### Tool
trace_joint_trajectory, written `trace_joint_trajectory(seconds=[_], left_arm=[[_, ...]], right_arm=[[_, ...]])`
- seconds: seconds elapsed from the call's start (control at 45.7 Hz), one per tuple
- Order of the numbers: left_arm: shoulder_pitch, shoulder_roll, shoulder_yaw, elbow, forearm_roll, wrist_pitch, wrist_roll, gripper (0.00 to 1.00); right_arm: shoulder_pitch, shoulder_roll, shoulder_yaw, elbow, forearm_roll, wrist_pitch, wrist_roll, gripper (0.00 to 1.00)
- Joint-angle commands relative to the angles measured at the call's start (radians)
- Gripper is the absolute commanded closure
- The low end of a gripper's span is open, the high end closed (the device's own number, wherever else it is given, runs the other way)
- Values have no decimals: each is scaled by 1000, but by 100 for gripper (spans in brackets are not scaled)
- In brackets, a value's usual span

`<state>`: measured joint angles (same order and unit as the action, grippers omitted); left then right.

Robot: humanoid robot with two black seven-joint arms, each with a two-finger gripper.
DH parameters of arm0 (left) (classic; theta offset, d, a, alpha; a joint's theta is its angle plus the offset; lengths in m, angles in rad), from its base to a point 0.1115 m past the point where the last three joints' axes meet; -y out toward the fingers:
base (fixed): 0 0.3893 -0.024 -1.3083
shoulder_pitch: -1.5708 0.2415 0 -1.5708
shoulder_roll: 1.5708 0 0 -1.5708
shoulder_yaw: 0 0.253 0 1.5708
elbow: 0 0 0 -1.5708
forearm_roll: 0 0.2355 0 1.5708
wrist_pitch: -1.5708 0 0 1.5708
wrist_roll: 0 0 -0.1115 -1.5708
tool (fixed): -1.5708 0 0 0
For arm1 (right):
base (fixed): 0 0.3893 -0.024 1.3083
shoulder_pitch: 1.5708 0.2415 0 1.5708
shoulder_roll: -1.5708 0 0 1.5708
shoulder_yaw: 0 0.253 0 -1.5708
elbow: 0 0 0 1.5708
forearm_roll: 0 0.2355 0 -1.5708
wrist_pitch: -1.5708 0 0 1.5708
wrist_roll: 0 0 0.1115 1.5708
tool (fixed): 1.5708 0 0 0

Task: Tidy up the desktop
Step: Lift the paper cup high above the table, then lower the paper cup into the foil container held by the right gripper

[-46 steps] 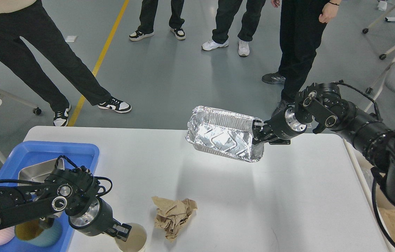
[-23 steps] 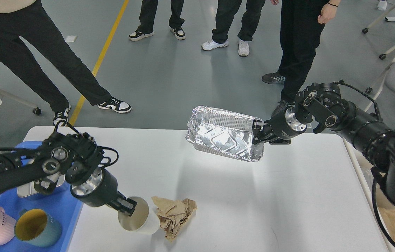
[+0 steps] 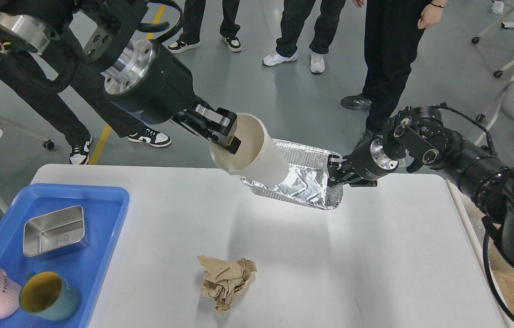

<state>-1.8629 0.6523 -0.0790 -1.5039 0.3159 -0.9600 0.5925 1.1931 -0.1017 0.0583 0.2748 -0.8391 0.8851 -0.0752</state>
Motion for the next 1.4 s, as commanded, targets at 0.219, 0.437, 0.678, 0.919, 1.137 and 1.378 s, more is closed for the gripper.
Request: trace_joint_trajectory(seconds=[0.219, 0.437, 0.678, 0.919, 1.137, 1.378], left_arm=[[-82, -167, 2, 243, -47, 0, 0, 99], [34, -427, 12, 666, -15, 0, 0, 99], [208, -615, -4, 965, 106, 0, -14, 98], [323, -689, 12, 1039, 117, 60, -39, 98], [384, -731, 10, 1042, 124, 133, -56, 97], [412, -770, 12, 1056, 124, 176, -69, 96]], right_arm=[[11, 0, 0, 1, 0, 2, 0, 100], [20, -9, -2, 37, 0, 2, -1, 100], [25, -10, -2, 38, 0, 2, -3, 100], [25, -10, -2, 38, 0, 2, -3, 100], [25, -10, -2, 38, 0, 2, -3, 100], [23, -10, 0, 38, 0, 2, -3, 100]])
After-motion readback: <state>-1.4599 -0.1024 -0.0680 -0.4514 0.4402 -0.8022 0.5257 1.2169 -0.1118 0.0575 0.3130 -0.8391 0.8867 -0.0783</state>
